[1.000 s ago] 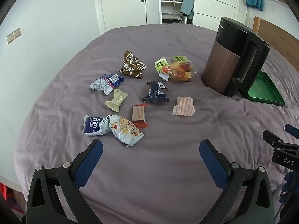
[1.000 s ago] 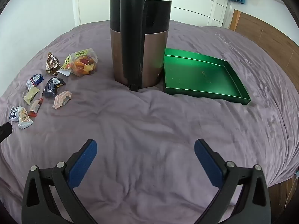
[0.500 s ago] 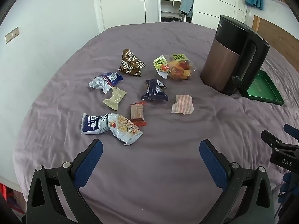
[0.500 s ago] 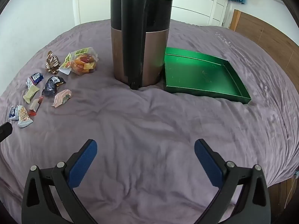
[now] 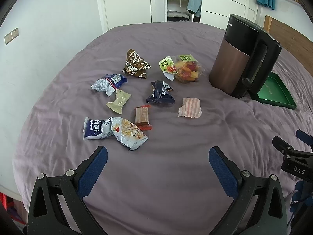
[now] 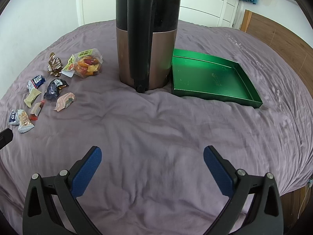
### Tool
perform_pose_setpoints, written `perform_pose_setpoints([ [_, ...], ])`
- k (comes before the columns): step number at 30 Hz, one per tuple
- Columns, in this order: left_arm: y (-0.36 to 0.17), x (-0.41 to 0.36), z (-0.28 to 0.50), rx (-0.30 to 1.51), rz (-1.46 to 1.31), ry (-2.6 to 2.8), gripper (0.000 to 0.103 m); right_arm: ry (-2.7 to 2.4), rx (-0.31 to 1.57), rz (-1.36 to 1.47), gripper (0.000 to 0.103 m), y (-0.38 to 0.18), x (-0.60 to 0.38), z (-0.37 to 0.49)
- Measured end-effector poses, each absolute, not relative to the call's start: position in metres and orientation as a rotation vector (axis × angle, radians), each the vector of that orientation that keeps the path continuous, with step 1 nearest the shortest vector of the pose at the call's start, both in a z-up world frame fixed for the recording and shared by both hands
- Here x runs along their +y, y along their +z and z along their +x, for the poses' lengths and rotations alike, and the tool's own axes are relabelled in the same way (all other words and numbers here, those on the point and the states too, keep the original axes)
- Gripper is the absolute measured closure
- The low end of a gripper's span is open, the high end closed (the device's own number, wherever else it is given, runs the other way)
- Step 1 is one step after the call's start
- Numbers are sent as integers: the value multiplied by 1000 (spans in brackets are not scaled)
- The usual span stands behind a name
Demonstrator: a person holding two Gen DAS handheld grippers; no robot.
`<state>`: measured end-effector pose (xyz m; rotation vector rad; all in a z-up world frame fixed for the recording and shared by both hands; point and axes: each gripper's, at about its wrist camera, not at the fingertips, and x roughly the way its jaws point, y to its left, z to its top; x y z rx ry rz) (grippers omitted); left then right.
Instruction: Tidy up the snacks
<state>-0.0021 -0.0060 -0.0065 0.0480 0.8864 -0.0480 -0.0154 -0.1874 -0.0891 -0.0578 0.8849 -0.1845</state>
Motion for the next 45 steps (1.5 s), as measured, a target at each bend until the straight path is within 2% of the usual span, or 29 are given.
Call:
perform_pose_setpoints([
  [45, -13, -2, 3, 932, 61, -51, 1, -224, 865, -46, 0, -87, -194, -16],
])
